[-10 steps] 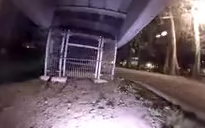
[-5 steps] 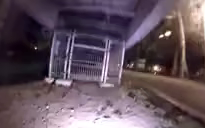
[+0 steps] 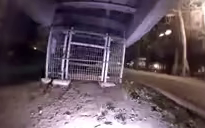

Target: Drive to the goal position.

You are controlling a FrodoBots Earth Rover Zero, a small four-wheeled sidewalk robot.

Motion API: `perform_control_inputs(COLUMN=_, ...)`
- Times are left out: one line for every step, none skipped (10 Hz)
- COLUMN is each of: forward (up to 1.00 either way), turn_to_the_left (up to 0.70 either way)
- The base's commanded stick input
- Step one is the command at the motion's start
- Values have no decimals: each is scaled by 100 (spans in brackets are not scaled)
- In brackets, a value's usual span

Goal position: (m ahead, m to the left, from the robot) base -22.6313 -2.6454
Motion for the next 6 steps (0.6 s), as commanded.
perform_control_inputs(forward=0, turn_to_the_left=0)
perform_control_inputs(forward=0, turn_to_the_left=0)
perform_control_inputs(forward=0, turn_to_the_left=0)
perform_control_inputs(forward=0, turn_to_the_left=0)
perform_control_inputs(forward=0, turn_to_the_left=0)
perform_control_inputs(forward=0, turn_to_the_left=5)
